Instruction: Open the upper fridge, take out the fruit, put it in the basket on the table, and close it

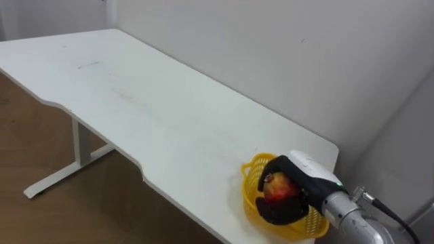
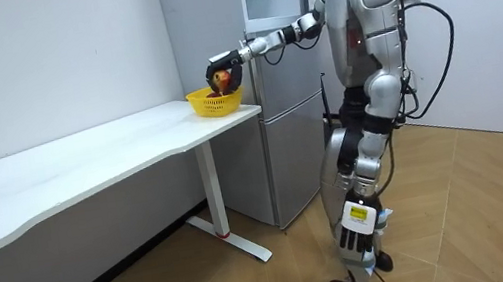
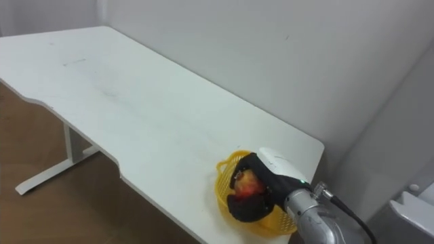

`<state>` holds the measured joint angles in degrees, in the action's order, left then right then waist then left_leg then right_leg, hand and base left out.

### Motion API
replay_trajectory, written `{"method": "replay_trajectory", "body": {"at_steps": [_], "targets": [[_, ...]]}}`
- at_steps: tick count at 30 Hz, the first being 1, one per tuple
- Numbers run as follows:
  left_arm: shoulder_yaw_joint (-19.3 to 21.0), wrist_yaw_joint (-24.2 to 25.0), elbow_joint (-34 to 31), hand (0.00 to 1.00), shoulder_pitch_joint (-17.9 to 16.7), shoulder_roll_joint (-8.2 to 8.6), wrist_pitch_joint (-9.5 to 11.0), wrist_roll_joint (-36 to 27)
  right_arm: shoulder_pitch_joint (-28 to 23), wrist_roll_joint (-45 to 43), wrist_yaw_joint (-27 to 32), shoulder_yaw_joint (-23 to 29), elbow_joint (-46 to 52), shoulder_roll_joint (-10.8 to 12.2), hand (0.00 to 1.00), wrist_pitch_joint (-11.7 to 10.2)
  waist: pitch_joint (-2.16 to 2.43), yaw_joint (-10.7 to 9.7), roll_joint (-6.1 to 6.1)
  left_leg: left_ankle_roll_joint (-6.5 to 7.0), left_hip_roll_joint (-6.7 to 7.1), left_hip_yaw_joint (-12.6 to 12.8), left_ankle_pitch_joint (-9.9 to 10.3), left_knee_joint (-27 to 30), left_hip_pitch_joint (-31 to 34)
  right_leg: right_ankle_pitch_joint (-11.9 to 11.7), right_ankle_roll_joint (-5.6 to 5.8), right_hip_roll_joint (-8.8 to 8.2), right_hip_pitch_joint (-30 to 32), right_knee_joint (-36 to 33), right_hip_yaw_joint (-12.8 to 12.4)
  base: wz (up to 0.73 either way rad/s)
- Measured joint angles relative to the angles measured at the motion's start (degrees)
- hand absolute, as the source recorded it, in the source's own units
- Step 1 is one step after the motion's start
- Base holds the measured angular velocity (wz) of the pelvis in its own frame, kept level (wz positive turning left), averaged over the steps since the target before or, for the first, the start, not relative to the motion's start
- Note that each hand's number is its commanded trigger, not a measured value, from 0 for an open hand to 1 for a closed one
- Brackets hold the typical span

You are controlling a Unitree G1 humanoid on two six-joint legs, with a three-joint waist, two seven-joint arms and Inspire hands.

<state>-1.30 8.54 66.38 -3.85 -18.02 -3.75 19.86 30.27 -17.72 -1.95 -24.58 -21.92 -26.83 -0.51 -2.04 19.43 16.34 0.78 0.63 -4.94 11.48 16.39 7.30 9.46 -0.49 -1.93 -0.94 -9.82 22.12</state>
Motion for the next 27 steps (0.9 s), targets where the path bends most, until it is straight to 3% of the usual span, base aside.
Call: {"method": "replay_trajectory", "body": {"at_steps": [8, 17, 27], "targets": [[0.02, 1.08, -0.15, 0.0, 0.02, 0.0, 0.0, 0.71, 0.19, -0.06, 0.04, 0.01, 0.11, -0.03, 0.0, -0.17, 0.09, -0.21, -0.14, 0.16, 0.05, 0.05, 0.11, 0.34, 0.15, -0.01, -0.02, -0.07, -0.04, 0.0, -0.01, 0.0], [0.05, 1.07, -0.17, 0.0, 0.37, -0.02, -0.12, 1.05, 0.19, 3.28, 0.08, 0.38, 0.1, -2.09, 0.0, -0.24, 0.52, -0.34, -0.86, 0.17, 0.04, 0.1, 0.11, 0.33, -0.2, -0.01, -0.02, -0.07, -0.09, 0.0, -0.13, 0.0], [0.06, 0.65, -0.16, 0.0, 0.31, 0.16, -0.99, 1.07, 0.16, 6.16, 0.08, 0.44, 0.09, -2.1, 0.0, -0.16, 0.52, -0.43, -0.93, 0.18, 0.02, 0.37, 0.1, 0.29, -0.65, -0.02, -0.03, -0.11, -0.27, -0.02, -0.26, -0.01]]}}
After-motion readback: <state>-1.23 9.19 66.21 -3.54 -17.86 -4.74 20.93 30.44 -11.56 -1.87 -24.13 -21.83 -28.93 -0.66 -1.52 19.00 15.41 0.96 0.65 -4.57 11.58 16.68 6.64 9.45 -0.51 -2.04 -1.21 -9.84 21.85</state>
